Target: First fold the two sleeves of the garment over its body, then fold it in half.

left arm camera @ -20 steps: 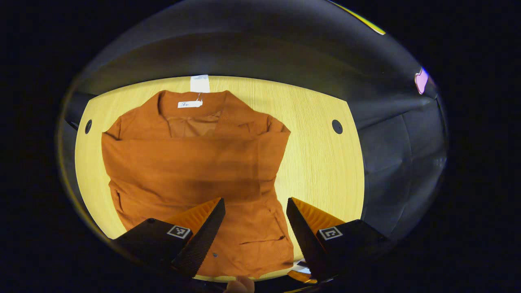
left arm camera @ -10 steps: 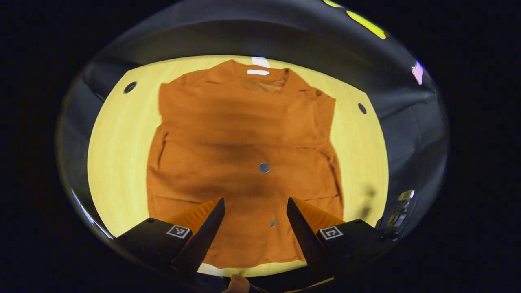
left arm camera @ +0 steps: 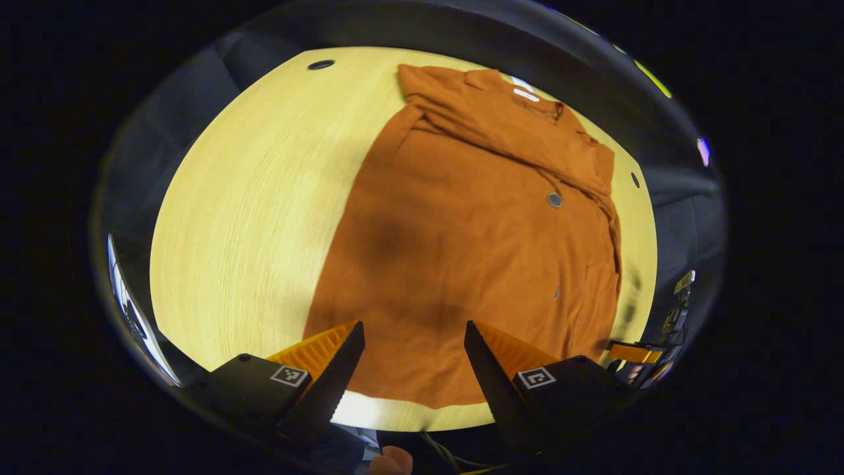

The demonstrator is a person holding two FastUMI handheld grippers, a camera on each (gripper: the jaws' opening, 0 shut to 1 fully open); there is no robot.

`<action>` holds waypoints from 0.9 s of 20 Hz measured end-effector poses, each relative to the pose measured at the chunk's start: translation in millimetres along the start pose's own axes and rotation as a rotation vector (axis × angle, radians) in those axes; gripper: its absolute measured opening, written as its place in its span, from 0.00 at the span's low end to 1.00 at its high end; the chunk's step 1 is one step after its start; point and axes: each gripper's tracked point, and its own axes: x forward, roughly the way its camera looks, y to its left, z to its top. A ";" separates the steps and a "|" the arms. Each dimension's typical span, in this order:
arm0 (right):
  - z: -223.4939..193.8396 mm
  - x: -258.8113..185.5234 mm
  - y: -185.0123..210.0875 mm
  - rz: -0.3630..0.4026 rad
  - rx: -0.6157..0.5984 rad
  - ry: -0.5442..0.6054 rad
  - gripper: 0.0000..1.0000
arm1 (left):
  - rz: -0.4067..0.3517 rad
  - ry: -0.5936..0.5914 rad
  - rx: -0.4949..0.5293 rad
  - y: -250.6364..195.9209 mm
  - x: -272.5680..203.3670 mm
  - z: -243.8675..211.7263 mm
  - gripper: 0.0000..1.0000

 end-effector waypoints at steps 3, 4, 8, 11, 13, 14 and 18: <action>2.3 -0.3 -8.0 -0.030 -0.020 0.008 0.97 | 0.014 0.044 -0.003 34.4 -5.6 -18.3 0.99; 1.7 0.3 -13.3 -0.046 -0.033 0.011 0.97 | 0.008 0.061 0.003 44.0 -7.2 -24.2 0.99; -5.0 1.2 -9.5 0.021 -0.028 0.065 0.95 | 0.000 0.144 0.004 72.9 -12.4 -44.2 0.99; -13.3 4.5 4.5 0.114 -0.010 0.117 0.96 | -0.049 0.154 0.007 62.2 -21.5 -39.7 0.99; -13.7 10.7 12.7 0.149 0.001 0.126 0.94 | -0.087 0.160 0.034 46.5 -32.3 -32.1 0.99; -13.4 12.2 16.9 0.158 0.009 0.128 0.94 | -0.096 0.176 0.054 39.9 -36.7 -30.6 0.99; -15.5 18.6 30.4 0.186 0.012 0.152 0.90 | -0.140 0.214 0.098 5.2 -59.3 -14.9 0.99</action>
